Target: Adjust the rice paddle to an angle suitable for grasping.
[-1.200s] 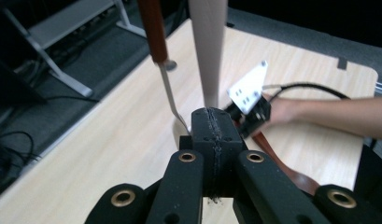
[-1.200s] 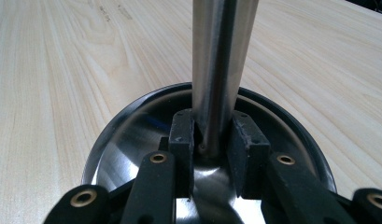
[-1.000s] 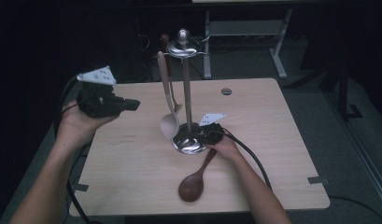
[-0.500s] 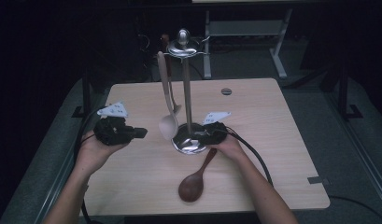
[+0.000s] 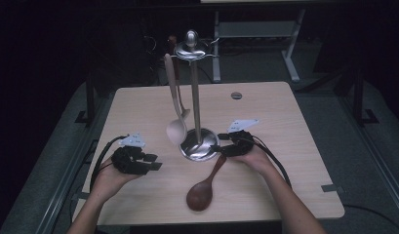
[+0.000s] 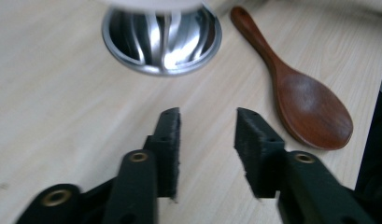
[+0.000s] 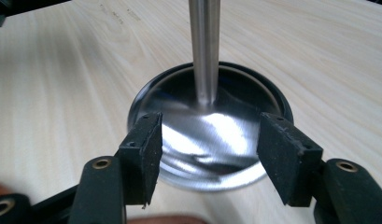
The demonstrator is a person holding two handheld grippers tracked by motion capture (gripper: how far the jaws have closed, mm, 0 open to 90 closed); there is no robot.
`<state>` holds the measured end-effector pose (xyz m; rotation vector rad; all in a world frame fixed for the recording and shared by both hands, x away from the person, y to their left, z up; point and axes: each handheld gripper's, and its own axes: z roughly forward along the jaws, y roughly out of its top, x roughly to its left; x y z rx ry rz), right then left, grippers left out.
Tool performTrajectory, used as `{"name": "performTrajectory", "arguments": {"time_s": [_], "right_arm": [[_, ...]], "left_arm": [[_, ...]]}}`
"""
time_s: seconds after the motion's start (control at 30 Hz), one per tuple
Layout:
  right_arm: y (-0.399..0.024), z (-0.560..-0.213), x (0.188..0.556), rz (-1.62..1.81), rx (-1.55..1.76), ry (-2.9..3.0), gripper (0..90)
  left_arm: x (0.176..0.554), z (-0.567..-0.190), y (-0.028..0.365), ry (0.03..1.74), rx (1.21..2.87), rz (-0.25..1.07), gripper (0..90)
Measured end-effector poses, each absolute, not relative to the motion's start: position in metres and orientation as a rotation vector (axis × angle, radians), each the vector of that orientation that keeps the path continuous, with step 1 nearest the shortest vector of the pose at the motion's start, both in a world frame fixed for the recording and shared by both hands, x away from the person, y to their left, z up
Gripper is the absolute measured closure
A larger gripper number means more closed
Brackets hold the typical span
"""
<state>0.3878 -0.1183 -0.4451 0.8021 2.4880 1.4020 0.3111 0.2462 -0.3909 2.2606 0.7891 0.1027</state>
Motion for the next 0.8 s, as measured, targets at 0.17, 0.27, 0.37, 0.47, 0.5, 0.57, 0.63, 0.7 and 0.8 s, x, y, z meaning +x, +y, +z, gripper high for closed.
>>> {"name": "performTrajectory", "arguments": {"time_s": [0.17,0.27,0.37,0.47,0.5,0.57,0.63,0.7,0.8], "right_arm": [[-0.13,-0.441,0.371,1.352,0.856,2.481,50.0],[-0.14,-0.441,0.363,1.351,0.905,2.475,65.3],[-0.148,-0.441,0.355,1.32,0.929,2.474,77.2],[-0.156,-0.443,0.346,1.299,0.931,2.458,89.9],[-0.158,-0.444,0.346,1.283,0.936,2.457,90.0],[-0.16,-0.447,0.348,1.269,0.945,2.46,90.0],[-0.159,-0.451,0.354,1.26,0.955,2.456,90.0],[-0.156,-0.456,0.361,1.236,0.957,2.46,90.0],[-0.151,-0.463,0.37,1.251,0.963,2.47,90.0]], "left_arm": [[0.302,-0.406,0.25,0.809,2.251,0.078,49.1],[0.295,-0.414,0.254,0.819,2.244,0.086,46.5],[0.291,-0.422,0.259,0.837,2.23,0.094,43.1],[0.288,-0.43,0.262,0.842,2.228,0.107,39.2],[0.288,-0.432,0.262,0.845,2.233,0.105,37.6],[0.288,-0.437,0.261,0.844,2.233,0.095,36.9],[0.289,-0.44,0.26,0.838,2.242,0.097,34.1],[0.29,-0.44,0.26,0.838,2.24,0.098,34.1],[0.291,-0.44,0.262,0.834,2.24,0.108,33.5]]}}
